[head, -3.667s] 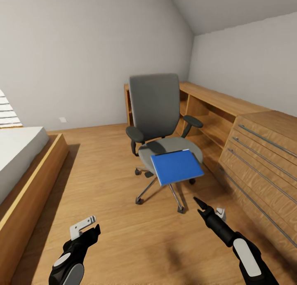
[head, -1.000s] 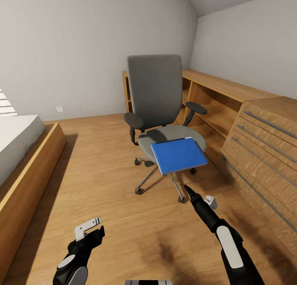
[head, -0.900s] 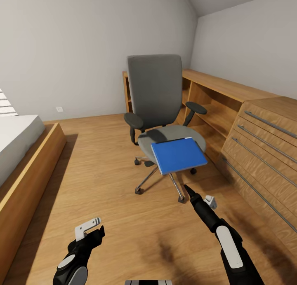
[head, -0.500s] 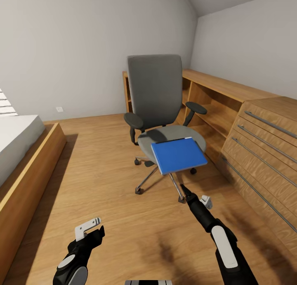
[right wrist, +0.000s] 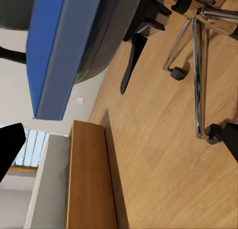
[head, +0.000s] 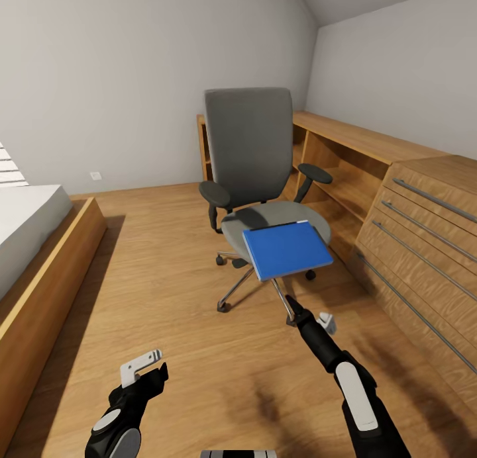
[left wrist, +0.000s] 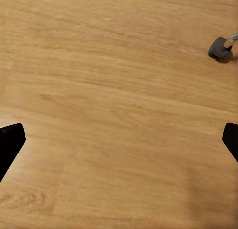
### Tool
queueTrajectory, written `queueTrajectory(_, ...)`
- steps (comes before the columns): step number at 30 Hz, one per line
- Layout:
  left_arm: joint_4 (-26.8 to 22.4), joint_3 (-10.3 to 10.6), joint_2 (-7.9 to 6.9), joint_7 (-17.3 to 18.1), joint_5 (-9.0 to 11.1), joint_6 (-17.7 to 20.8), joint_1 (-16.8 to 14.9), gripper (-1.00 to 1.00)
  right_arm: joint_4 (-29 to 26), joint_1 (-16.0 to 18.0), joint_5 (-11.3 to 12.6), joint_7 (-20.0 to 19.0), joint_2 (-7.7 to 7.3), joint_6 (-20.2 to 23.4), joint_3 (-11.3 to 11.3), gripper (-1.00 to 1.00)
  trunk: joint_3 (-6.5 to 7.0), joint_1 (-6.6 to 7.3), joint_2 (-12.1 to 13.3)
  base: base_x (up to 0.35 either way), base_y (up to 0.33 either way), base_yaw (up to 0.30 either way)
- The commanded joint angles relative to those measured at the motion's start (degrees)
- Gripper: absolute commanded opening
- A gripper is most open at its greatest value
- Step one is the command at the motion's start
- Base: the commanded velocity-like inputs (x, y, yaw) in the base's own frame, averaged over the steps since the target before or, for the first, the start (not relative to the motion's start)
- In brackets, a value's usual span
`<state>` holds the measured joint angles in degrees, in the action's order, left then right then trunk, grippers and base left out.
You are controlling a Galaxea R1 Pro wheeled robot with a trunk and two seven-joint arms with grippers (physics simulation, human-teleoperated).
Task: In the bedroom, organize the workspace by keeping the computer under the desk, ensuring the monitor is on the desk, placing the keyboard on the desk next to the monitor, placing the mouse on the desk next to the keyboard, moving the folder from the swivel chair onto the desk next to the mouse, stacking the notebook on top of the folder with the pen on top of the notebook, and positioning the swivel chair next to the desk.
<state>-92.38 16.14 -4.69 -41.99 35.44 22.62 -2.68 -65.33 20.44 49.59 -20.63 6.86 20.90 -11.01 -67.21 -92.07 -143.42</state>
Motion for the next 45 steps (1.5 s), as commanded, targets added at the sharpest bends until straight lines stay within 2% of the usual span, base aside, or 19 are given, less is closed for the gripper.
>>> queueTrajectory(1, -0.1, 0.1, -0.06, -0.5, 0.3, 0.1, 0.0, 1.0, 0.0, 0.0, 0.4, -0.5, 0.07, 0.6, -0.2, 1.0, -0.05, 0.01, 0.0, 0.0, 0.0, 0.0)
queueTrajectory(7, -0.1, 0.1, -0.06, -0.5, 0.3, 0.1, 0.0, 1.0, -0.1, 0.0, 0.5, -5.3, 0.08, 0.6, -0.1, 1.0, -0.05, 0.01, 0.0, 0.0, 0.0, 0.0)
queueTrajectory(11, -0.1, 0.1, -0.06, -0.5, 0.4, 0.1, 0.0, 1.0, -0.1, 0.0, 0.5, -6.6, 0.08, 0.6, -0.1, 1.0, -0.05, 0.01, 0.0, 0.0, 0.0, 0.0)
queueTrajectory(24, 0.0, 0.1, -0.06, -0.5, 0.3, 0.0, 0.0, 1.0, 0.2, 0.0, 0.6, -7.0, 0.09, 0.5, -0.2, 1.0, -0.05, 0.01, 0.0, 0.014, 0.0, 0.0)
queueTrajectory(34, 0.4, 1.0, -0.06, -0.5, 0.3, -0.1, 0.0, 1.0, 0.3, 0.0, 1.8, -7.0, -0.06, 0.5, -0.3, 1.0, -0.05, 0.01, 0.0, 0.184, 0.0, 0.0)
queueTrajectory(45, 0.6, 1.6, -0.06, -0.5, 0.3, -0.2, 0.0, 1.0, 0.3, 0.0, 2.1, -7.0, -0.09, 0.5, -0.3, 1.0, -0.05, 0.01, 0.0, 0.127, 0.022, 0.0)
